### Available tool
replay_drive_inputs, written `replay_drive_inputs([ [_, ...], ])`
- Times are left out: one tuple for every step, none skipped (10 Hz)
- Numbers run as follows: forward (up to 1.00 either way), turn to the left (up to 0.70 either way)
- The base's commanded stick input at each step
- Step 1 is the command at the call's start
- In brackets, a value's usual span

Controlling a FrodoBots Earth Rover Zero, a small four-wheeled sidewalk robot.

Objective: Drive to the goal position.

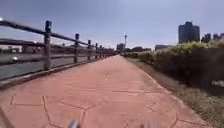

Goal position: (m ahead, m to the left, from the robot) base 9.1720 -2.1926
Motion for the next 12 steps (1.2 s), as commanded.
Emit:
replay_drive_inputs([
  [0.85,0.00],
  [0.85,0.00],
  [0.85,0.00],
  [0.85,0.00],
  [0.85,0.00],
  [0.85,0.00],
  [0.85,0.00],
  [0.85,0.00],
  [0.85,0.00],
  [0.85,0.00],
  [0.85,0.00],
  [0.85,0.00],
])
